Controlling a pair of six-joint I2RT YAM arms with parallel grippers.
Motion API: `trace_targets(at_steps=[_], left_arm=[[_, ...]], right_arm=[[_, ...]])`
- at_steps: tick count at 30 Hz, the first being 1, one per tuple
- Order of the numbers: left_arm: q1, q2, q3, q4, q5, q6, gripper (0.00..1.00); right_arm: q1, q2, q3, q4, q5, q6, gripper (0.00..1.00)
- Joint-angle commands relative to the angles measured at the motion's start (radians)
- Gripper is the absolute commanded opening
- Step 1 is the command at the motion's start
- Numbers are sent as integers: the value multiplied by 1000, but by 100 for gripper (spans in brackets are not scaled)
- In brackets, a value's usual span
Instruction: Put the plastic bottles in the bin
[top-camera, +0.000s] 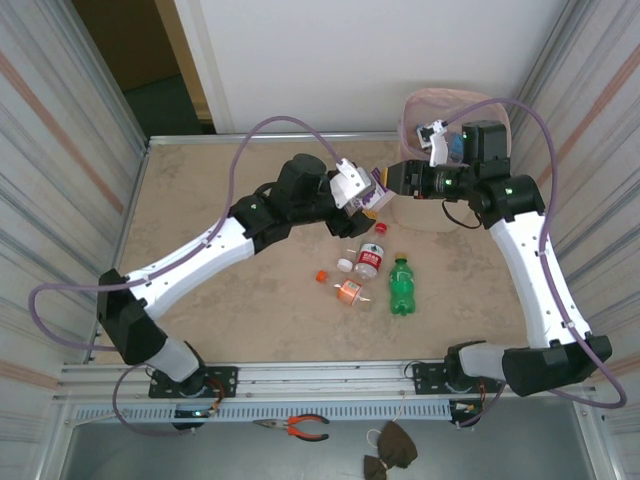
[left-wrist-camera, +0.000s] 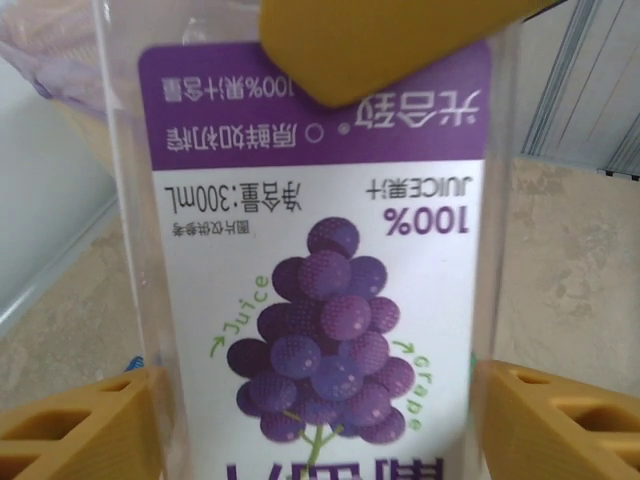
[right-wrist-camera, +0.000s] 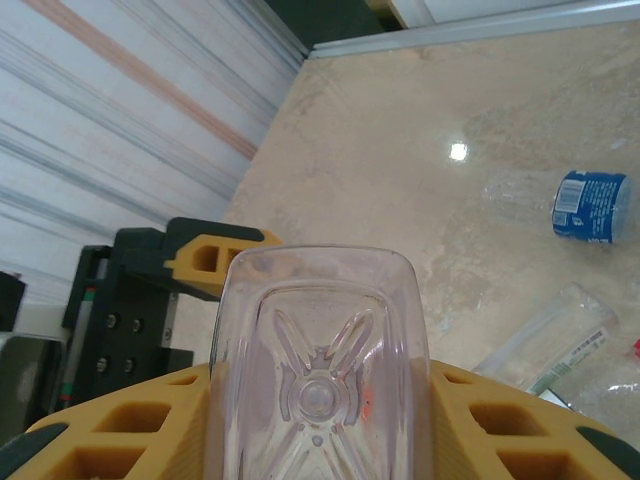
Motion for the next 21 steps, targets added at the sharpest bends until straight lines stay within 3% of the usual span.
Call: trace_targets(at_steps=[1, 6, 17, 21], left_arm=[[-6, -84, -13, 50, -4, 3, 82], [-5, -144, -56, 52, -29, 0, 85], [-6, -228, -136, 51, -69, -12, 85], [-6, -245, -153, 49, -82, -15, 85]], right_arm=[[-2, -32, 25, 60, 34, 1, 39], [-69, -26, 51, 126, 44, 44, 38], [-362, 42, 114, 386, 27, 241, 38], [-435, 101, 164, 400, 50, 251, 37]])
